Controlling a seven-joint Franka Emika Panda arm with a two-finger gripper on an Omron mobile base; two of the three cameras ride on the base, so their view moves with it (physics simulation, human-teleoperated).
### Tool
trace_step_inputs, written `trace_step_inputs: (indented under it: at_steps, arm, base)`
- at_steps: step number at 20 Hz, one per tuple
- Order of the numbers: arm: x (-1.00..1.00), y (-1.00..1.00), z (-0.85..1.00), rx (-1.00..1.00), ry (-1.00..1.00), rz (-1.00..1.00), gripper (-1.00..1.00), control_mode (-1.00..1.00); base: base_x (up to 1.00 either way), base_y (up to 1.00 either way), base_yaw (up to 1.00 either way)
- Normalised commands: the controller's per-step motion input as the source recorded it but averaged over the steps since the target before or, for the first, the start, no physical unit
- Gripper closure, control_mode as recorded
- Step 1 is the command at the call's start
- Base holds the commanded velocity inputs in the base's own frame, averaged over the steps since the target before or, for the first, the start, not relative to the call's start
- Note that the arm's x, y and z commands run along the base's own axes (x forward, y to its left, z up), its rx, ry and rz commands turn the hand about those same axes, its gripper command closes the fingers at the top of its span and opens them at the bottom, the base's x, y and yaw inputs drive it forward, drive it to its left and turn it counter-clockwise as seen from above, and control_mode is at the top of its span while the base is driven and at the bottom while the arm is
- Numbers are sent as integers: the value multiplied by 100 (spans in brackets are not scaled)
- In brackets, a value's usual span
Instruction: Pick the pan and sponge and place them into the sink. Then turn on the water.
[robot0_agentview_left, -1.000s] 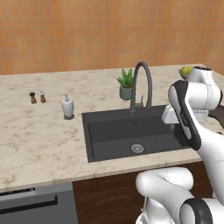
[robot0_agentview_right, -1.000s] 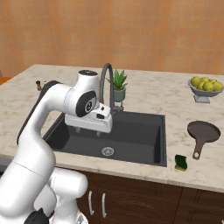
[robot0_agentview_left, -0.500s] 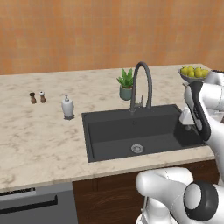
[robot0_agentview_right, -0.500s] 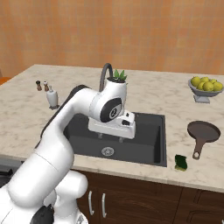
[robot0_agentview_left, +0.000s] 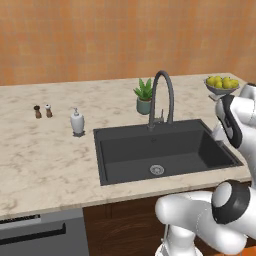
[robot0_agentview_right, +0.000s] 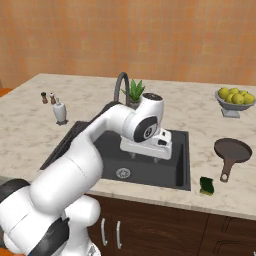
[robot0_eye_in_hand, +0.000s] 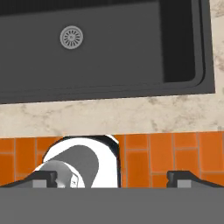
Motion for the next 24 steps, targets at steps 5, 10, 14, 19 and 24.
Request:
trace_step_inputs:
  at_steps: [5,10,14,19,24]
  arm:
    - [43,-52,-18,0,-1,-2,-100,-100]
    - [44,-48,-15,0,0,-1,-100,-100]
    - [43,-62,-11,0,-1,0,-100,-100]
    - [46,-60,-15,0,-1,0,-100,-100]
    - [22,-53,-14,0,-1,0,-100,-100]
  base:
    - [0,0,0]
    - [0,0,0]
    - [0,0,0]
    - [0,0,0]
    - [0,0,0]
